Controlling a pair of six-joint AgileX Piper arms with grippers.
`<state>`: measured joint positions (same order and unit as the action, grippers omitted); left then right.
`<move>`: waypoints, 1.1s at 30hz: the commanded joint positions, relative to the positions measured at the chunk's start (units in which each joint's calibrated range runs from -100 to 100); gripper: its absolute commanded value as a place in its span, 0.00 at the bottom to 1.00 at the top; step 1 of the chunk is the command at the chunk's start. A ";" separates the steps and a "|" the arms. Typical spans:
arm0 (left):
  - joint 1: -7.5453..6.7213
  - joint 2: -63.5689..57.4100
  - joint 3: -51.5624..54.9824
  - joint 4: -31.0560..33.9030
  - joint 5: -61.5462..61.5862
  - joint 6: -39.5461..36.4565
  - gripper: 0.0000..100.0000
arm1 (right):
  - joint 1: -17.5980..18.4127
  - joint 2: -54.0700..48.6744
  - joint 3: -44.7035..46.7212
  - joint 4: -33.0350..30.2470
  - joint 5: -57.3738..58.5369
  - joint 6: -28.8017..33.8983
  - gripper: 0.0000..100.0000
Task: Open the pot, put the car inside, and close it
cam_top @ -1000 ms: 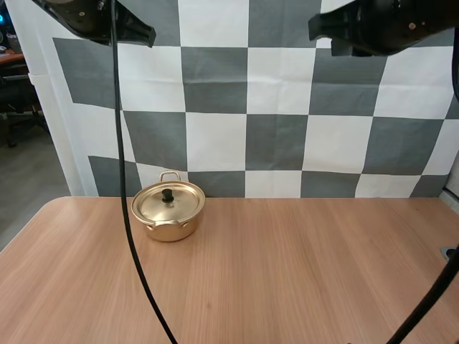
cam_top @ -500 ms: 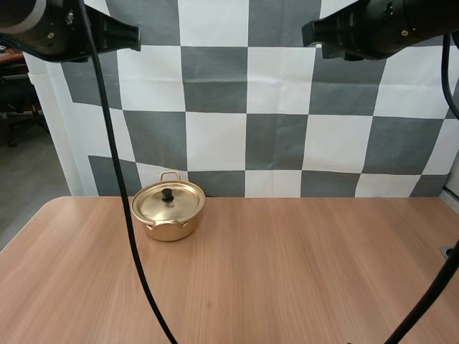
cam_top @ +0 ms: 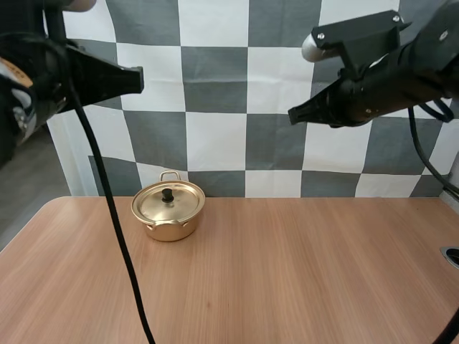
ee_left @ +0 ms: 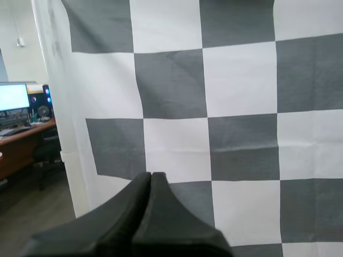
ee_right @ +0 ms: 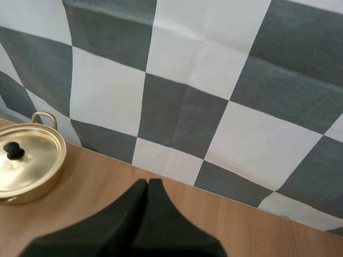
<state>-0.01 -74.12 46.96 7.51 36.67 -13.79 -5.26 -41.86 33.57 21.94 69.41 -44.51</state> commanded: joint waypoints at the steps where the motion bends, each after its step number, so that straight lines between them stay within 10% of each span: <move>1: -0.04 -6.60 35.44 -0.08 -25.70 0.05 0.00 | 1.04 -1.72 12.96 0.01 -26.77 0.00 0.00; 14: -0.04 -22.97 52.96 -1.28 -25.88 0.05 0.00 | 9.09 -12.94 37.68 -2.29 -60.46 1.32 0.00; 33: -0.04 -25.88 53.04 -3.44 -6.58 0.05 0.00 | 8.45 -32.50 50.14 -2.13 -54.08 1.32 0.00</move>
<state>-0.01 -100.00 100.00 4.10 30.11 -13.79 3.46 -71.19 82.25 19.83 15.38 -43.18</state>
